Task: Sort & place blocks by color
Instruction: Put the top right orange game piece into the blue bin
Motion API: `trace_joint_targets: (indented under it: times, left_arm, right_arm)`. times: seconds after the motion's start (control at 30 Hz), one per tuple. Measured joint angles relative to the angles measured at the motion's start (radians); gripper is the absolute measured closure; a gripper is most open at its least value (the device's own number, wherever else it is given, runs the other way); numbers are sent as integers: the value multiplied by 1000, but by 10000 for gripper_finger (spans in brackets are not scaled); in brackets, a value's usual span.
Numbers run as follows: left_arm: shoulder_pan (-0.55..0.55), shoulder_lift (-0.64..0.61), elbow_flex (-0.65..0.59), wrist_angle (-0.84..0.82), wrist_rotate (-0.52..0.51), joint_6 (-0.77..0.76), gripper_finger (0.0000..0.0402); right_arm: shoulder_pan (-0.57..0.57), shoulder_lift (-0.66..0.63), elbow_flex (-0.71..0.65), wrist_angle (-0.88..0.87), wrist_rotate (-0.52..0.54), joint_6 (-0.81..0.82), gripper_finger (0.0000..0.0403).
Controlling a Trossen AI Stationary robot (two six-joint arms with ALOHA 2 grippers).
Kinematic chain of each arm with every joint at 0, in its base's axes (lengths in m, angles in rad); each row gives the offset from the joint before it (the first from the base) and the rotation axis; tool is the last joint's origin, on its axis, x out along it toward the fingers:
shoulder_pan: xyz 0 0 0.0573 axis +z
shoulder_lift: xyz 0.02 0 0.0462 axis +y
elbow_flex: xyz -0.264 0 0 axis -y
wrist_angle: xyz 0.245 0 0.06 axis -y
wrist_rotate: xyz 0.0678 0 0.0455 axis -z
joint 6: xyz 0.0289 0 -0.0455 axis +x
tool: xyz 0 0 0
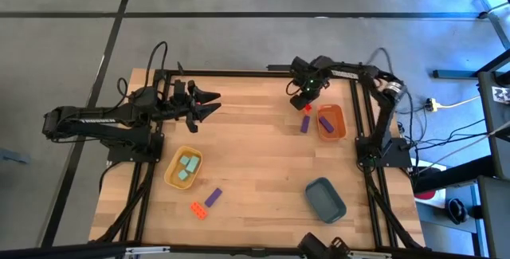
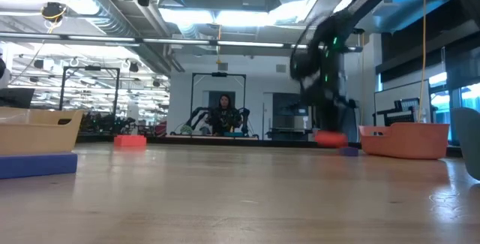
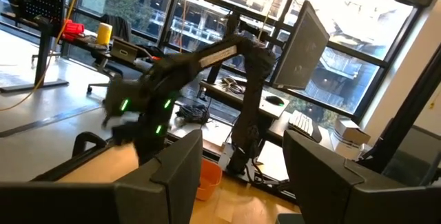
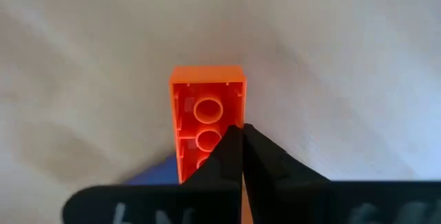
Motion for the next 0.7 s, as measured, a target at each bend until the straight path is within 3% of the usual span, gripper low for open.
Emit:
trace_joint_targets:
  times: [0.13, 0.37, 0.57, 0.7]
  left_arm:
    - [0, 0, 0, 0, 0, 0, 207]
    - [0, 0, 0, -2, -5, 0, 208]
    - [0, 0, 0, -2, -6, -22, 208]
    - [0, 0, 0, -2, -6, -53, 208]
  right_arm:
    - [0, -172, 3, 31, -13, -13, 401]
    - [67, -496, -73, 211, -174, 52, 402]
    - [245, -768, -321, 650, -235, 263, 403]
    - [409, -873, -496, 1013, -184, 382, 403]
